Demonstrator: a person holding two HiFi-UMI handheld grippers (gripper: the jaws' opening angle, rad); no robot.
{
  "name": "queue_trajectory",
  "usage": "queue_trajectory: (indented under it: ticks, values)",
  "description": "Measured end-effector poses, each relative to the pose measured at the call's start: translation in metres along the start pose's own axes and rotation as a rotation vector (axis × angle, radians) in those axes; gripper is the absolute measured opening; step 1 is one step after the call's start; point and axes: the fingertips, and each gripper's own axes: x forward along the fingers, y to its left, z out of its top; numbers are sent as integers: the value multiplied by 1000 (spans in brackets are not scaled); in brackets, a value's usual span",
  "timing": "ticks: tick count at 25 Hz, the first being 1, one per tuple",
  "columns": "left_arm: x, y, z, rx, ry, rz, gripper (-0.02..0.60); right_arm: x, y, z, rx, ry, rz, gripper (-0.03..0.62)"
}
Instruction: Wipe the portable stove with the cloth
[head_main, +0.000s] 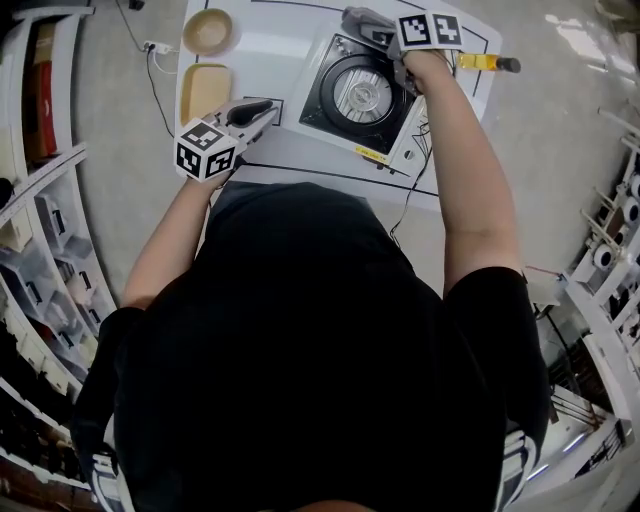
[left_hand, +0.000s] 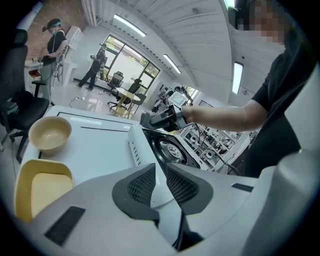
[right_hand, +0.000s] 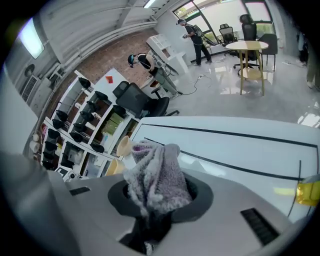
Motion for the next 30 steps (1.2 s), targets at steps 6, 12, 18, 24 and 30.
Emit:
queue_trajectory:
  ticks: [6, 12, 18, 24, 30]
  values:
    - [22, -12, 3, 23, 36, -33, 74, -29, -31, -24, 50, -29, -15, 112]
    - [42, -26, 6, 50, 72, -63, 77, -65, -60, -49, 81, -45, -61, 112]
    - [60, -35, 3, 68, 105, -77, 81, -102, -89, -74, 106, -61, -108, 112]
    - [67, -37, -2, 83, 136, -75, 84, -130, -108, -96, 123, -66, -142, 112]
    - [68, -36, -7, 87, 147, -60, 86, -145, -113, -110, 90, -60, -179, 112]
